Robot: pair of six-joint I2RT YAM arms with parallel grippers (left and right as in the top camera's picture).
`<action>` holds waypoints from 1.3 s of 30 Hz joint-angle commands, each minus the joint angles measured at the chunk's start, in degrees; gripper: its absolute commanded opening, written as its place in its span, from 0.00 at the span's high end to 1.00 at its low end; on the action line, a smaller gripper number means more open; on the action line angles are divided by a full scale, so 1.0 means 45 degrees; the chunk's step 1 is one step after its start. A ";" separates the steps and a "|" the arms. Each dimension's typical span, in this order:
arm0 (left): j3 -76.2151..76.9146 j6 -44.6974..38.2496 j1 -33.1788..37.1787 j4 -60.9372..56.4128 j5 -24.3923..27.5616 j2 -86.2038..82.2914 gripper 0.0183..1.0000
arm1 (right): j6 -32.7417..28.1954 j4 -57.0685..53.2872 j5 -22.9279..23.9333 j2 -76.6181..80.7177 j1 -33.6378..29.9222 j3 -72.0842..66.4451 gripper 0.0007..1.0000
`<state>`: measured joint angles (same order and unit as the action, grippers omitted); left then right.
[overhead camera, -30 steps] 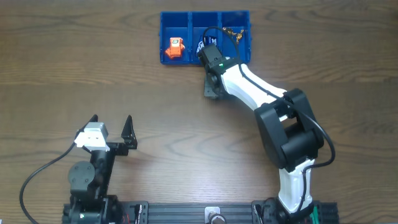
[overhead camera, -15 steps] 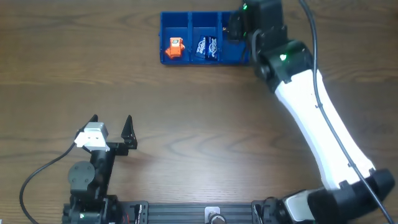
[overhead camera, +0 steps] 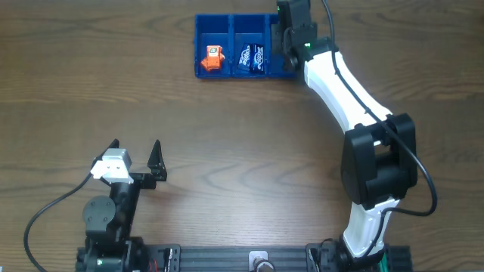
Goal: Sort Candies Into Trays
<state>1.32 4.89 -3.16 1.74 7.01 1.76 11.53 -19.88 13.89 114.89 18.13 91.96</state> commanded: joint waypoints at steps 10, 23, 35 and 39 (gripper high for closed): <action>-0.0233 0.0092 0.0029 0.0461 0.0253 -0.0058 0.00 | -0.0641 -0.0704 0.0447 -0.1190 0.0005 0.0010 0.00; -0.0233 0.0092 0.0029 0.0461 0.0253 -0.0058 0.00 | -0.2297 -0.1127 0.1025 -1.5416 -0.3128 -0.8262 0.00; -0.0233 0.0092 0.0029 0.0461 0.0253 -0.0058 0.00 | -0.2195 0.2307 -0.0923 -2.3741 -0.3419 -1.6762 0.00; -0.0233 0.0092 0.0029 0.0461 0.0253 -0.0058 0.00 | -0.2195 0.3147 -0.1724 -2.5471 -0.3672 -1.8064 0.00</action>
<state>1.32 4.89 -3.16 1.74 7.01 1.76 2.11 -6.94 9.72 4.51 2.85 13.34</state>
